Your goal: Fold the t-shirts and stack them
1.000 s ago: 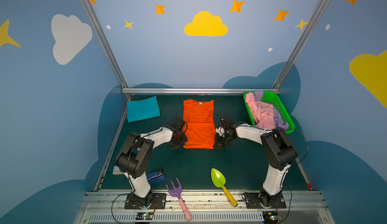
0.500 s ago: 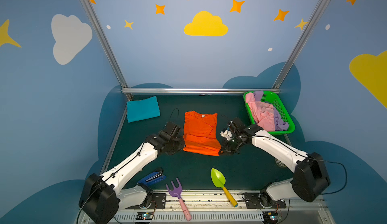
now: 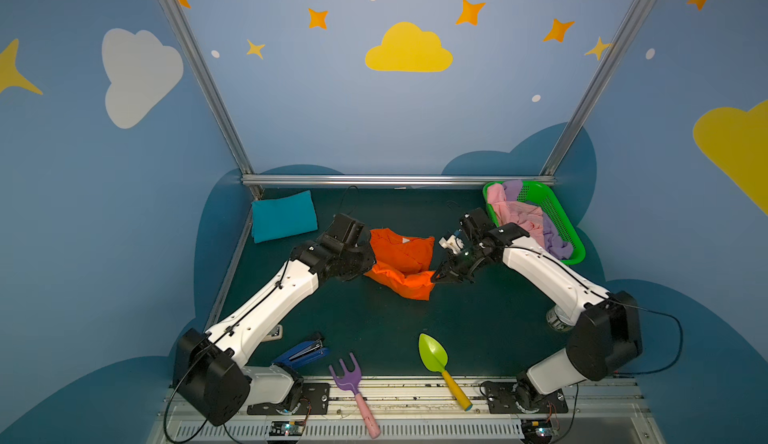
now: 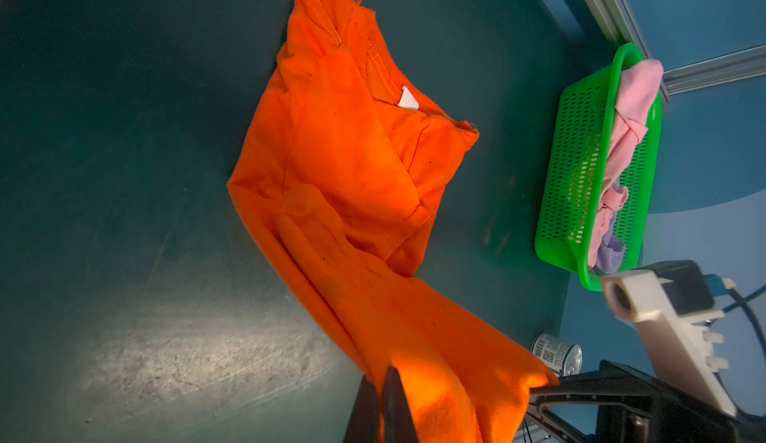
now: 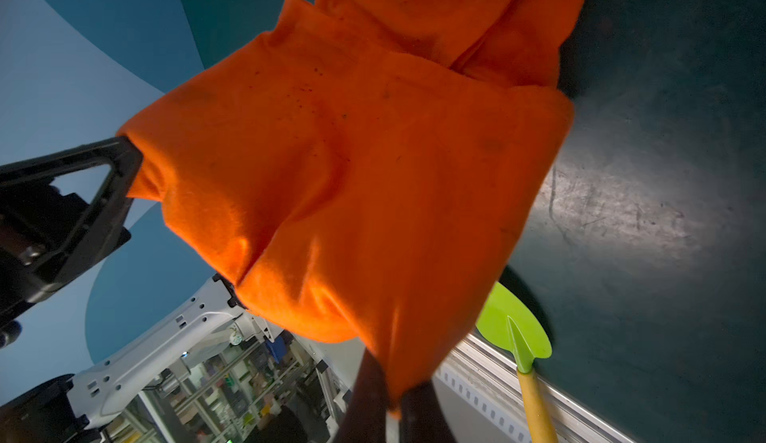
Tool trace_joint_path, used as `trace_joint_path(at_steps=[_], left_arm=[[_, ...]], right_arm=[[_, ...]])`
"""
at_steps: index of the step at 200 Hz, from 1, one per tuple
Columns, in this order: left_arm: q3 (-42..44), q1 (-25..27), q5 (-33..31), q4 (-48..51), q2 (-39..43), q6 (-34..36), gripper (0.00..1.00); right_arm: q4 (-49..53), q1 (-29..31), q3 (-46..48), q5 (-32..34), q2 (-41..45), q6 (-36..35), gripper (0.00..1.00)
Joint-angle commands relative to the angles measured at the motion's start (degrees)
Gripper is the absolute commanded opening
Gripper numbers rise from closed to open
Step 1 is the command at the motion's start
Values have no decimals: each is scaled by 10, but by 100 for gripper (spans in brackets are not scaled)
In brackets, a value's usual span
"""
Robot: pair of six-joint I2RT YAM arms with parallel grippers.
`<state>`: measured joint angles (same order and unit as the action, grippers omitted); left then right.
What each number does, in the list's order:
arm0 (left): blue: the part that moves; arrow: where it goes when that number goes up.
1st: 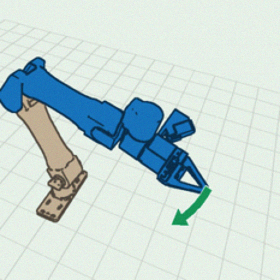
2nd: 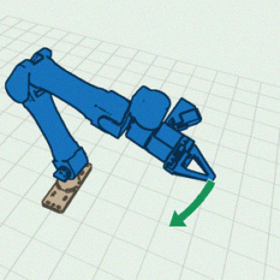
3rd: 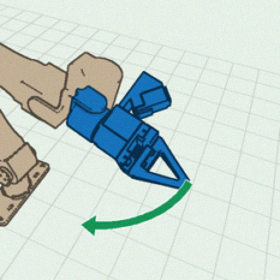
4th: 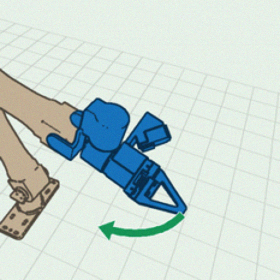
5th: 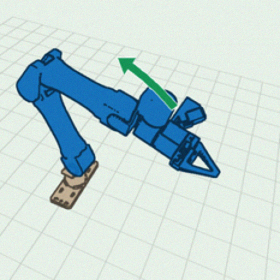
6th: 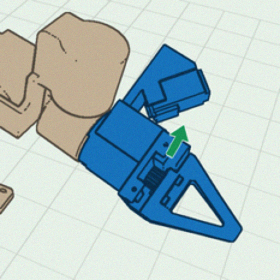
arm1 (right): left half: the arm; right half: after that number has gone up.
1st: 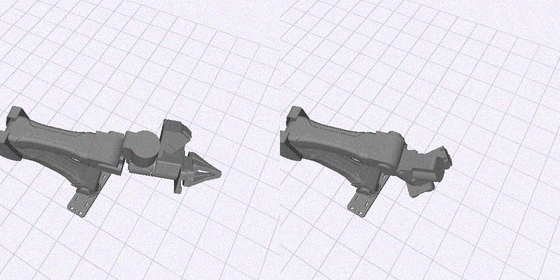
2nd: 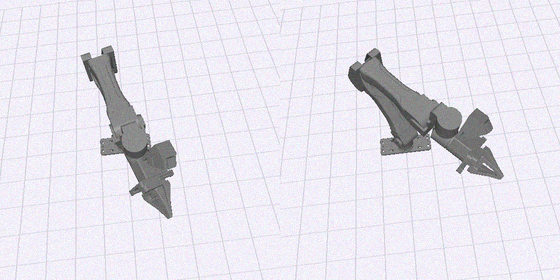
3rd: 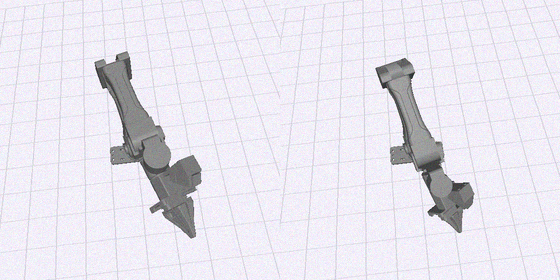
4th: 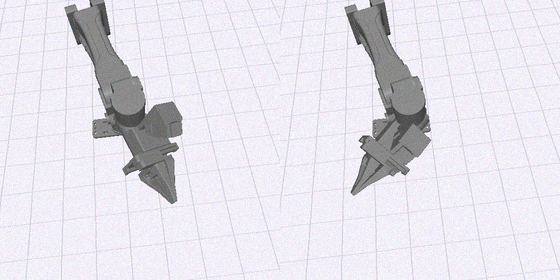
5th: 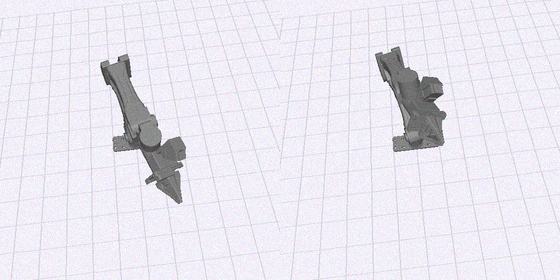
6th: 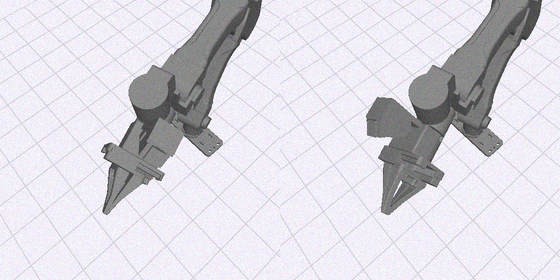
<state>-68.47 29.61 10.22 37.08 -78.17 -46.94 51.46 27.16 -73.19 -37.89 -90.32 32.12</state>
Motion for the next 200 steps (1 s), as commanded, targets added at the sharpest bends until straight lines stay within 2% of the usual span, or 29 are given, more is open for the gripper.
trace_joint_path(at_steps=[1,59,124,181,192,200], left_arm=[[-29,-21,15,-10,-32,22,4],[-91,-75,70,-41,-134,39,4],[-242,-107,112,-65,-327,53,4],[-366,-144,135,-70,-471,41,4],[-392,-149,141,-68,-494,39,9],[-414,-153,146,-61,-511,38,17]], right_arm=[[-18,-14,-16,-57,-22,-3,0],[-36,-65,-77,-98,-112,-15,0],[-62,-116,-195,-124,-269,-13,0],[-112,-147,-337,-170,-435,29,0],[-114,-150,-365,-174,-459,33,10],[-110,-151,-380,-170,-472,34,16]])
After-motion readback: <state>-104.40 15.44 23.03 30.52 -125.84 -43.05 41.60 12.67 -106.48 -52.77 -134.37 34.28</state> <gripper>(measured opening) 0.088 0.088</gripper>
